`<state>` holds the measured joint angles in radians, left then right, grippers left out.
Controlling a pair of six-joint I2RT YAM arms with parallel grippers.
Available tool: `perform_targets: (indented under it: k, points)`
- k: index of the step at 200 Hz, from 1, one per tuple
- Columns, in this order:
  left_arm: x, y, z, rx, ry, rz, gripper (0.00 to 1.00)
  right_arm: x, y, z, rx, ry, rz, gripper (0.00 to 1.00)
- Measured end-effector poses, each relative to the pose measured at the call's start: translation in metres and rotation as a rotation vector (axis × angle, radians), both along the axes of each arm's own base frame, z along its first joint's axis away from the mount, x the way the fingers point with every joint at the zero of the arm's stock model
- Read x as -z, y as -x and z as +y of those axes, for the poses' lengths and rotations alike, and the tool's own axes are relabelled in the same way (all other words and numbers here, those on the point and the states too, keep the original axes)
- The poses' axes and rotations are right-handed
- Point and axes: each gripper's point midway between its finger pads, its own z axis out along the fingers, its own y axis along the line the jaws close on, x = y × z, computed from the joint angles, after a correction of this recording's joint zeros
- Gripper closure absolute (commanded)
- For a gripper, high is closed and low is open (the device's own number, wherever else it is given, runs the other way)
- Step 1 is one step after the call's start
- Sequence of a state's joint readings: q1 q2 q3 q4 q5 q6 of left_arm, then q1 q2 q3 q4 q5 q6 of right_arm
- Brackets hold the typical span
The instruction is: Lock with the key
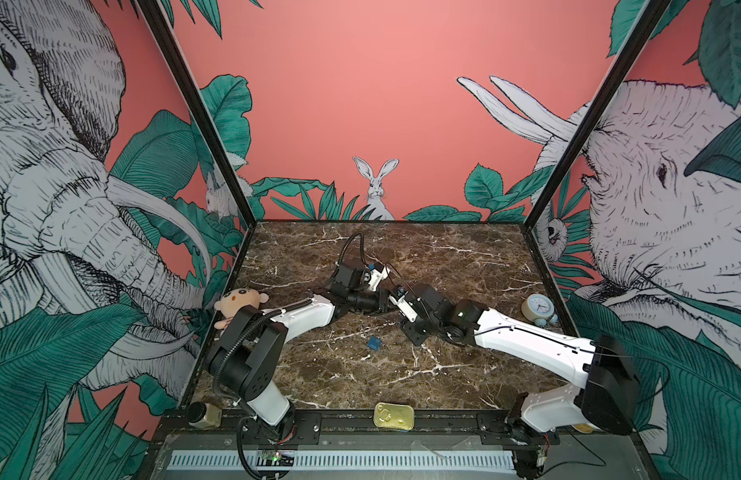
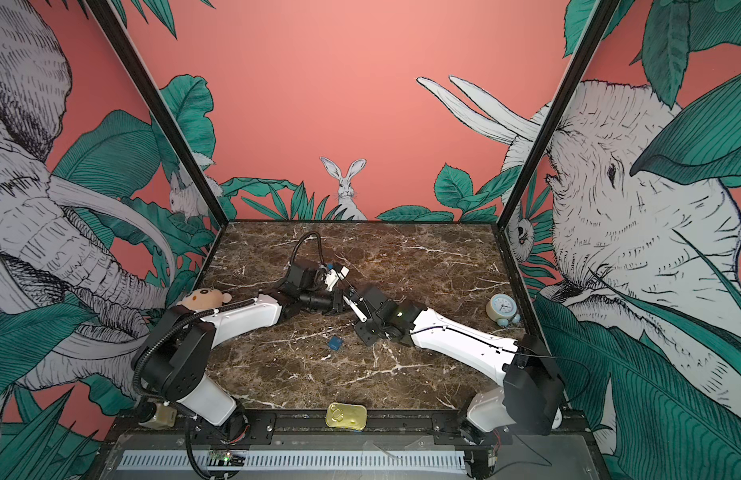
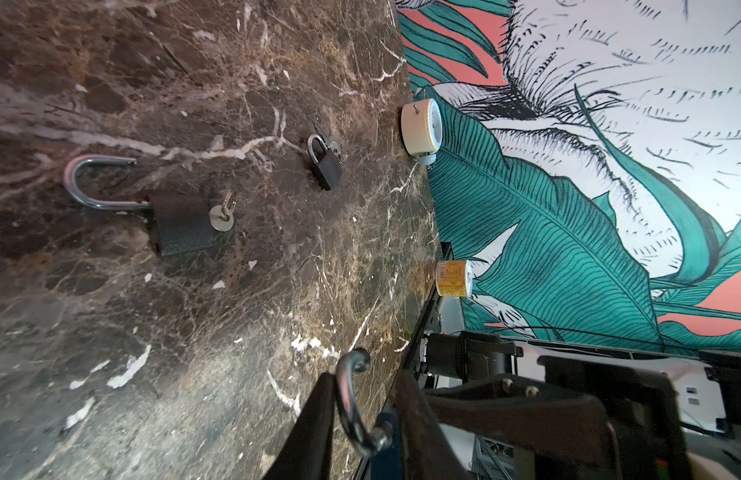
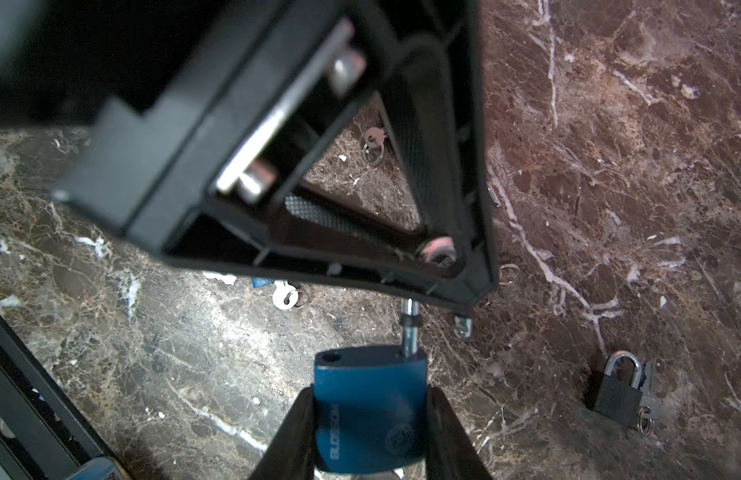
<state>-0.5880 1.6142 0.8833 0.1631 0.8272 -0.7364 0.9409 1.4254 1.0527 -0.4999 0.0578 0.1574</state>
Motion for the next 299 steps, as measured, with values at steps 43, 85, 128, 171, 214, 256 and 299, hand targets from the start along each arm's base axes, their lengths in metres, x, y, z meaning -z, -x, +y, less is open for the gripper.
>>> perform_targets:
  k: [43, 85, 128, 171, 214, 256, 299]
  points:
    - [0.001, 0.001, -0.002, 0.007, 0.006, 0.008, 0.78, -0.005, -0.001, 0.002, 0.000, -0.006, -0.007, 0.75]
    - [0.000, 0.002, -0.004, 0.013, 0.013, 0.004, 0.85, -0.004, 0.000, 0.000, -0.001, 0.002, -0.002, 0.75]
    - [-0.007, 0.003, -0.007, 0.031, 0.042, 0.003, 1.00, 0.000, 0.002, -0.003, 0.001, 0.021, 0.008, 0.76]
    - [-0.008, 0.002, -0.008, 0.028, 0.047, 0.009, 1.00, 0.000, 0.002, -0.003, 0.011, 0.014, 0.012, 0.49]
    - [-0.003, -0.010, -0.006, -0.049, 0.027, 0.013, 1.00, -0.028, 0.002, -0.001, 0.035, -0.127, -0.031, 0.41]
    - [-0.013, -0.024, -0.008, -0.121, 0.059, 0.002, 1.00, -0.050, -0.005, -0.035, 0.157, -0.328, -0.054, 0.44]
    - [-0.029, -0.027, -0.006, -0.153, 0.081, -0.013, 1.00, -0.040, -0.014, -0.056, 0.259, -0.451, -0.008, 0.47]
